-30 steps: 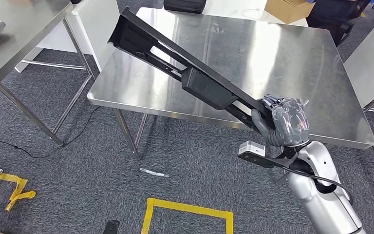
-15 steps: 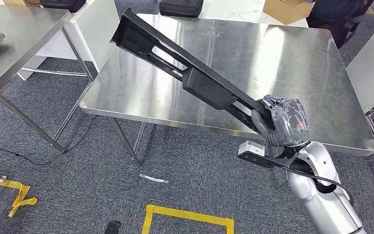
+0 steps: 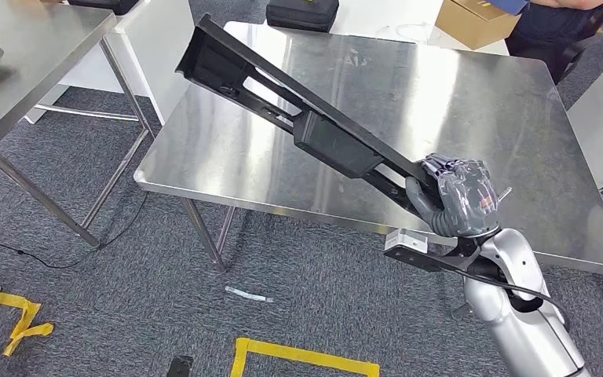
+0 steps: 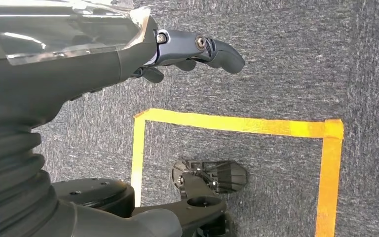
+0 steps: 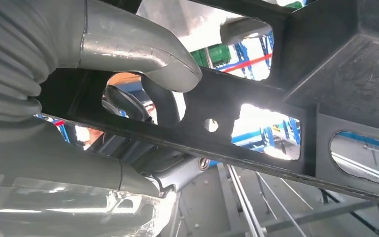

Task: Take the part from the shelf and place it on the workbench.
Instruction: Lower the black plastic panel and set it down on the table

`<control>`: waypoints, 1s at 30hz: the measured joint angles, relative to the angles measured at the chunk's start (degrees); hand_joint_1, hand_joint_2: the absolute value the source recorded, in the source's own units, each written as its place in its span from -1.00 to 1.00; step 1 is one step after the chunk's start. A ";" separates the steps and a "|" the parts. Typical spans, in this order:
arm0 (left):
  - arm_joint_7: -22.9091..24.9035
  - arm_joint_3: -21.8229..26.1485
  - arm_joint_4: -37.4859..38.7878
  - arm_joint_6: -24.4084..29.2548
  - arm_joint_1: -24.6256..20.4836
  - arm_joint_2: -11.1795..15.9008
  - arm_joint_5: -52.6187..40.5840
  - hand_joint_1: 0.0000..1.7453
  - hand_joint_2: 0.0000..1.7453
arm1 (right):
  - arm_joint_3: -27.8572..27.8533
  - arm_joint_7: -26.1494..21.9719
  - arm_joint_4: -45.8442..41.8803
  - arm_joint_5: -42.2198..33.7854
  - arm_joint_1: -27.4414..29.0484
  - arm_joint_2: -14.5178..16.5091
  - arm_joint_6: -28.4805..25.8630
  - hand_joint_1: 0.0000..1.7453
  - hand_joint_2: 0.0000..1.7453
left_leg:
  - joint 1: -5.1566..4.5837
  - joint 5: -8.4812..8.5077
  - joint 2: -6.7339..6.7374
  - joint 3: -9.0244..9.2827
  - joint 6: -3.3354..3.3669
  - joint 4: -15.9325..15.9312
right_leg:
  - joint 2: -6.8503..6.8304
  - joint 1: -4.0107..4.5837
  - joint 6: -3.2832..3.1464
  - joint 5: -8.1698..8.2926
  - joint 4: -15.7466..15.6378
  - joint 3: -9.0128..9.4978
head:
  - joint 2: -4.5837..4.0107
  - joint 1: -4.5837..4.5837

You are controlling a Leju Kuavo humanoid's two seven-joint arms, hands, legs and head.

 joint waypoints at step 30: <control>0.69 -0.17 -0.07 -0.11 -0.13 -0.02 -0.20 -1.00 1.00 | -0.64 -0.26 -0.85 -0.52 1.85 -0.86 -0.46 0.94 1.00 | 0.18 -0.68 0.04 0.35 -0.29 0.24 | 0.14 -0.22 0.31 1.12 -3.62 1.85 | 0.00 0.05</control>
